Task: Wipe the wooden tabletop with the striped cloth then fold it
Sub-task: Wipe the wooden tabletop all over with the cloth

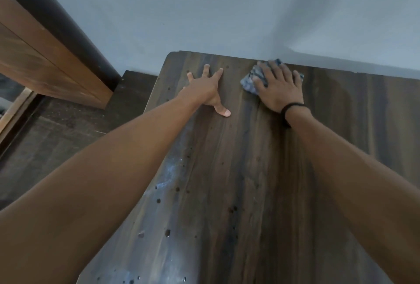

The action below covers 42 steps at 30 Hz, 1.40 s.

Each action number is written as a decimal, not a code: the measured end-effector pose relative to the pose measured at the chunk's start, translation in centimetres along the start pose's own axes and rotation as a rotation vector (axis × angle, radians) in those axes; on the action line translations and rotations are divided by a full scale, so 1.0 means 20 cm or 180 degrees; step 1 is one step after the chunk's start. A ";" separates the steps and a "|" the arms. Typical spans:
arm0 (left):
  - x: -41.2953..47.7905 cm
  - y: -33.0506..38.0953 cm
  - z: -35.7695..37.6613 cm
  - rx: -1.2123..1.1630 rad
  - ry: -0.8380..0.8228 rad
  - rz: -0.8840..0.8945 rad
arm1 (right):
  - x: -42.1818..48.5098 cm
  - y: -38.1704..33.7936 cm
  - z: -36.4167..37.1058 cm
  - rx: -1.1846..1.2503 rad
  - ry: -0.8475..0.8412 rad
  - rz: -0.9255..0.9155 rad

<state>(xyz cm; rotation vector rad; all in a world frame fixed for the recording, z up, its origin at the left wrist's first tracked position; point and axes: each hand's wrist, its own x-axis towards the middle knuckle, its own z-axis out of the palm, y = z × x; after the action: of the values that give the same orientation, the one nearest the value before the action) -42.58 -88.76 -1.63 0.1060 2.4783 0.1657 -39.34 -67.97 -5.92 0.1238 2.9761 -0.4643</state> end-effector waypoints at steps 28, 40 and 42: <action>-0.02 0.01 0.00 0.0152 -0.0042 -0.0015 | -0.41 0.02 0.05 -0.0115 -0.0096 -0.0307; -0.02 0.02 -0.01 0.0238 0.0008 0.0019 | -0.48 0.00 0.07 -0.0157 -0.0063 -0.0248; -0.03 0.01 0.00 0.0246 0.0016 0.0017 | -0.68 -0.06 0.13 -0.0323 -0.0084 -0.0804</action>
<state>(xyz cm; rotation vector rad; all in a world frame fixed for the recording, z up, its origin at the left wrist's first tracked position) -42.12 -88.52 -1.34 0.1450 2.4899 0.0726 -25.78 -70.72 -6.10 -0.2684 2.9938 -0.3360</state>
